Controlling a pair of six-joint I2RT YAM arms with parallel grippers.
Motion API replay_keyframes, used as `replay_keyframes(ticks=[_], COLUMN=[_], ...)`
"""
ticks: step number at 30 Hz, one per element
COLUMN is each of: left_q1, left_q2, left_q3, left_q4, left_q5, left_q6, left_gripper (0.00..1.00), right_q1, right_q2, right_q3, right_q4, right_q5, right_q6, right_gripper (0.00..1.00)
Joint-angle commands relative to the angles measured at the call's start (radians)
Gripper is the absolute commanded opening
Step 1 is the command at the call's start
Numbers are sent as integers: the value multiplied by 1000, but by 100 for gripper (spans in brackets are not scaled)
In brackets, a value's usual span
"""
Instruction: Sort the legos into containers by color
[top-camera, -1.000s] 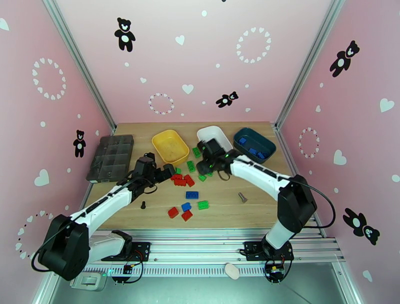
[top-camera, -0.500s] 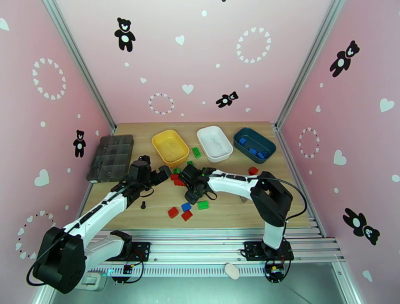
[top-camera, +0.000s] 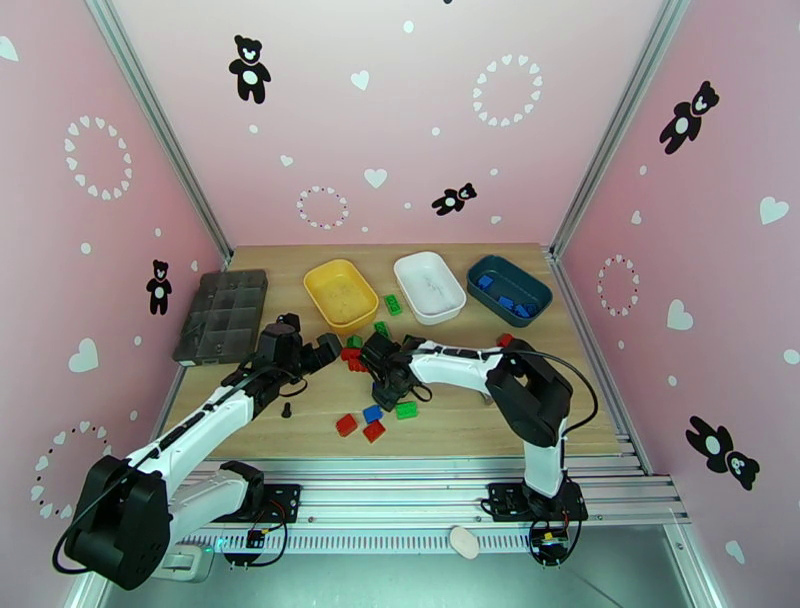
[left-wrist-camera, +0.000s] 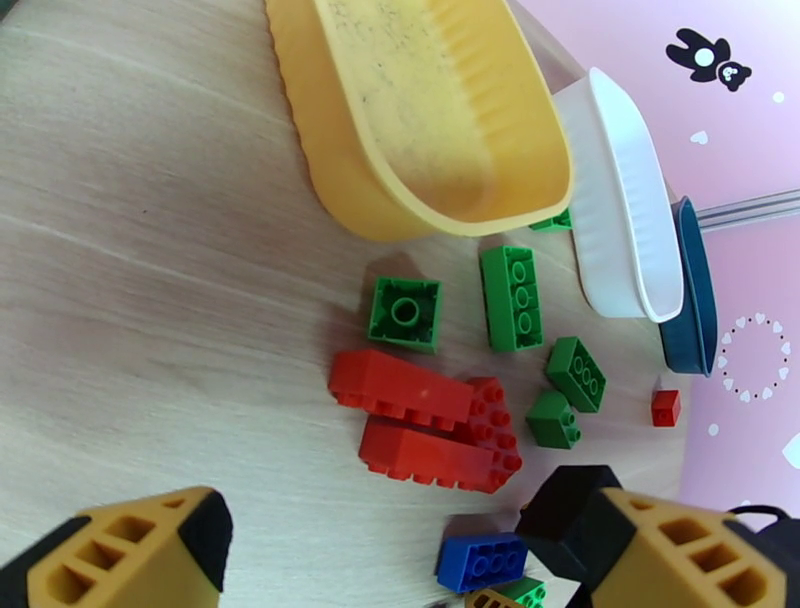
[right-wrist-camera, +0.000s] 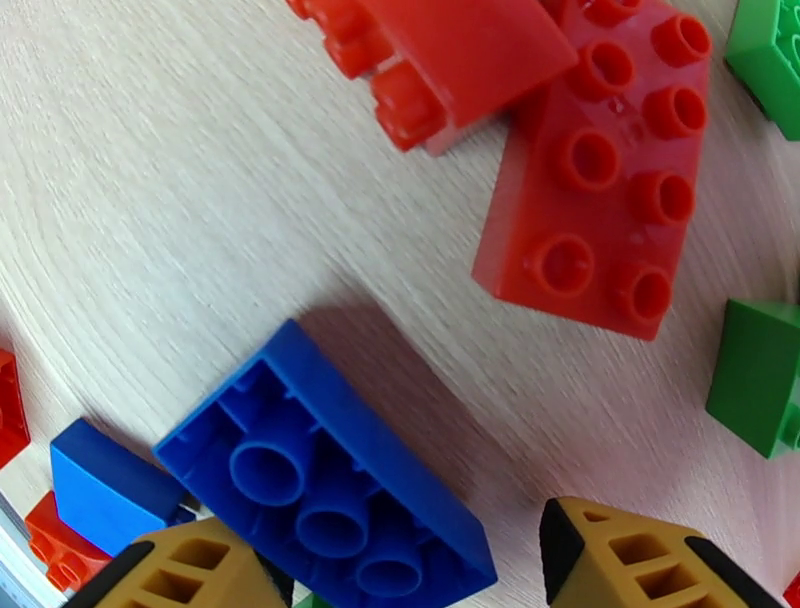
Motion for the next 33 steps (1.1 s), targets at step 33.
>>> replay_keyframes(ticks=[33], left_q1=[-200], left_q2=[277], left_q3=[158], left_q4=[242], left_q5=[116], left_q6=[-99], left_gripper=[99], right_q1=[-302], right_q2=[-391], right_q3=[-146], right_q4=[92], right_q5=[-36], right_q6=[159], right_gripper=[29])
